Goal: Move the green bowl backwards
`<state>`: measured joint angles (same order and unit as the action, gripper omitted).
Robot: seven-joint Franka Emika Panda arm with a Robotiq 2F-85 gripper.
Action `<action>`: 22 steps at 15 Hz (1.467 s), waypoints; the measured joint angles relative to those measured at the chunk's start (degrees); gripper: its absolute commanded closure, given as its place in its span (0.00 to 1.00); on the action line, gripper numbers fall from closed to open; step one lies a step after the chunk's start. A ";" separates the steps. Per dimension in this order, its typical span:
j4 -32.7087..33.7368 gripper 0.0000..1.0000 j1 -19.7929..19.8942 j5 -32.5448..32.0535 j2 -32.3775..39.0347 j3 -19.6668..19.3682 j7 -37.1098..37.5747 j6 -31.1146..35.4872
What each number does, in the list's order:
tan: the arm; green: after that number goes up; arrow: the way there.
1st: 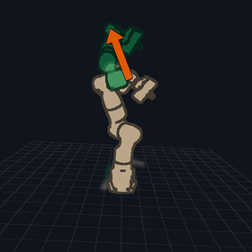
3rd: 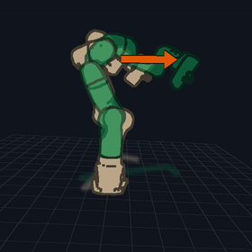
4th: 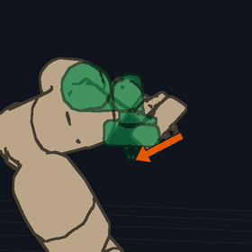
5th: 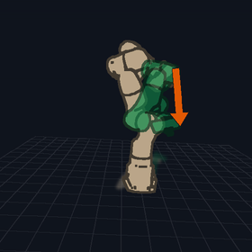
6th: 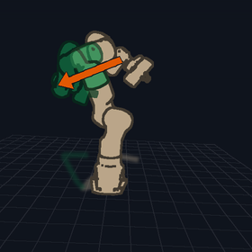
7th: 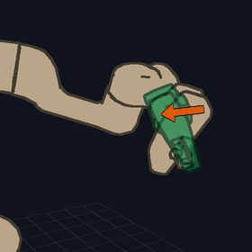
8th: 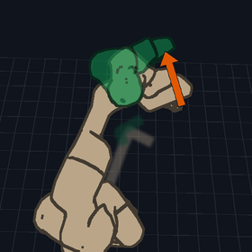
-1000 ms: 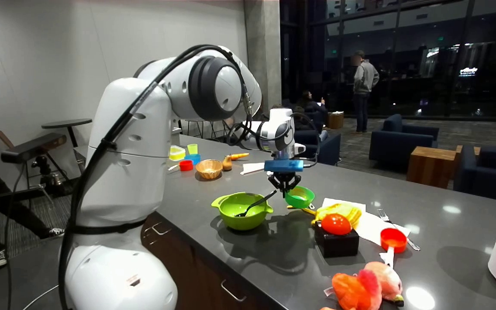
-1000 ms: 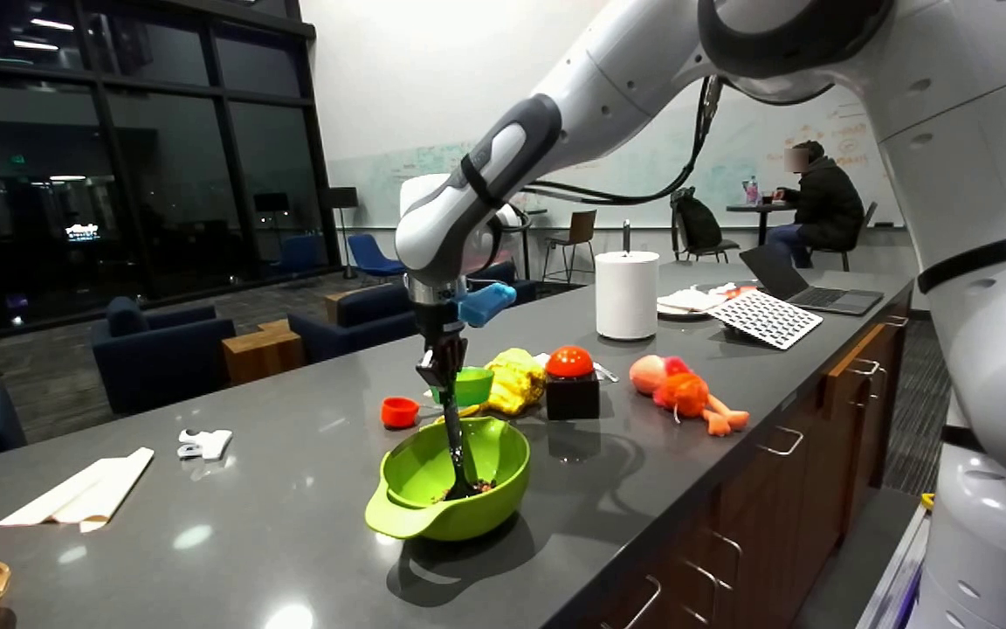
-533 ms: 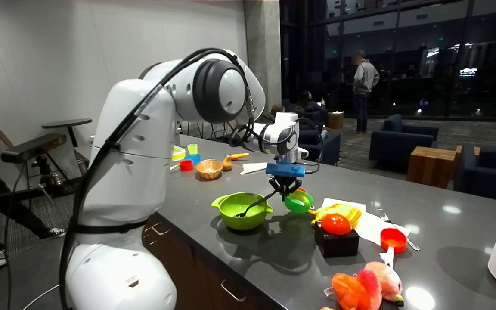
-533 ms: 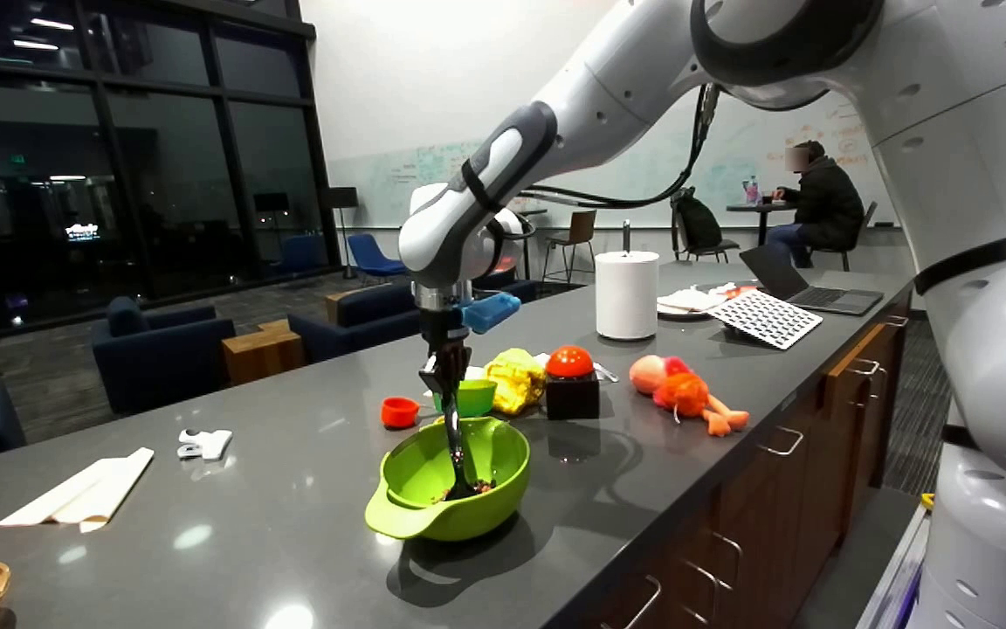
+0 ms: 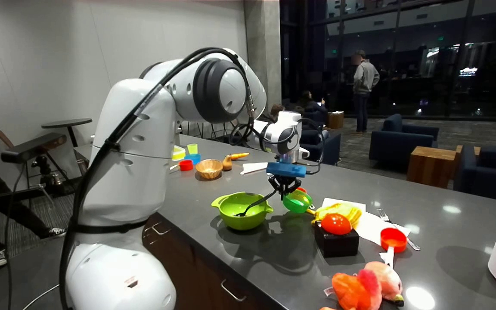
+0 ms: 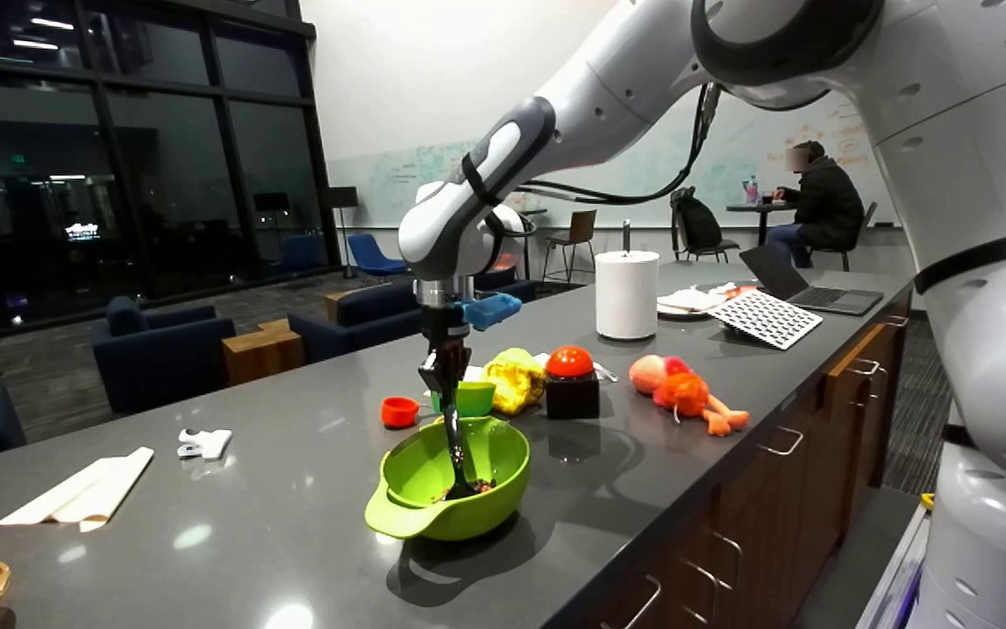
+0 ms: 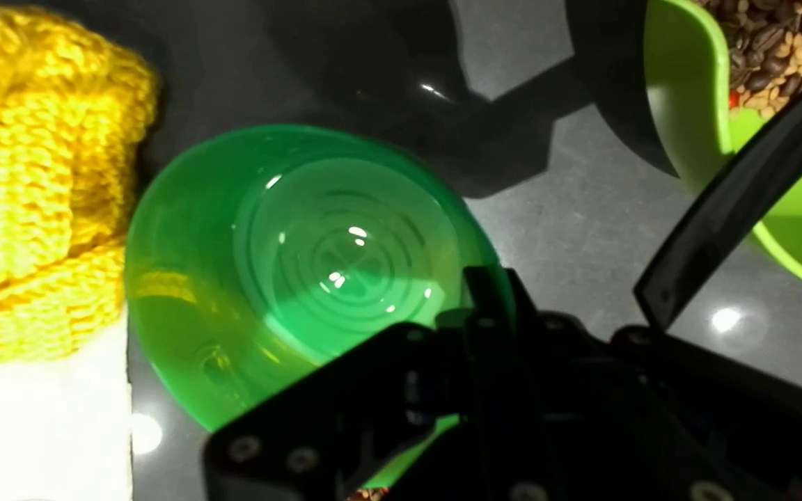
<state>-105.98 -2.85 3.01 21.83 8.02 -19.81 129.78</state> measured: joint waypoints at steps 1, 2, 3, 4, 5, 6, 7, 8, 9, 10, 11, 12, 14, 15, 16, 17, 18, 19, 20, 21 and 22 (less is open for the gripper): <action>0.08 0.66 0.00 0.00 0.00 0.01 -0.02 -0.12; 0.18 0.60 0.00 0.00 0.00 0.02 -0.04 -0.16; 0.29 0.53 0.00 0.00 0.00 0.03 -0.09 -0.16; 0.39 0.48 0.00 0.01 0.00 0.03 -0.12 -0.16; 0.48 0.41 0.00 0.01 0.00 0.04 -0.15 -0.16; 0.56 0.34 0.00 0.01 0.00 0.06 -0.18 -0.16; 0.63 0.27 0.00 0.01 0.00 0.07 -0.19 -0.14; 0.72 0.19 0.00 0.01 0.00 0.07 -0.19 -0.13; 0.82 0.13 0.00 0.01 0.00 0.07 -0.19 -0.11; 0.94 0.07 0.00 0.01 0.00 0.06 -0.19 -0.09; 1.03 0.01 -0.03 -0.38 0.00 -0.02 -0.08 0.00; 1.10 0.00 -0.06 -0.91 0.00 -0.13 0.04 0.15; 0.96 0.00 -0.29 -3.01 -0.46 -0.42 1.26 0.44; 0.75 0.00 -0.58 -4.36 -1.19 -0.47 2.67 0.40; 0.49 0.00 -0.99 -5.73 -2.23 -0.50 4.31 0.24; -0.07 0.00 -1.63 -7.28 -3.80 -0.55 6.49 -0.12; -0.72 0.00 -2.44 -8.81 -5.59 -0.65 9.03 -0.70; -1.41 0.00 -3.24 -10.08 -7.50 -0.72 11.72 -1.46; -2.19 0.00 -3.96 -10.93 -9.60 -0.74 14.56 -2.46; -3.15 0.00 -4.60 -11.46 -11.84 -0.74 17.66 -3.47; -4.29 0.00 -5.16 -11.85 -14.23 -0.74 21.12 -4.48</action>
<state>-110.27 -8.01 -8.84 7.60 7.28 1.31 125.30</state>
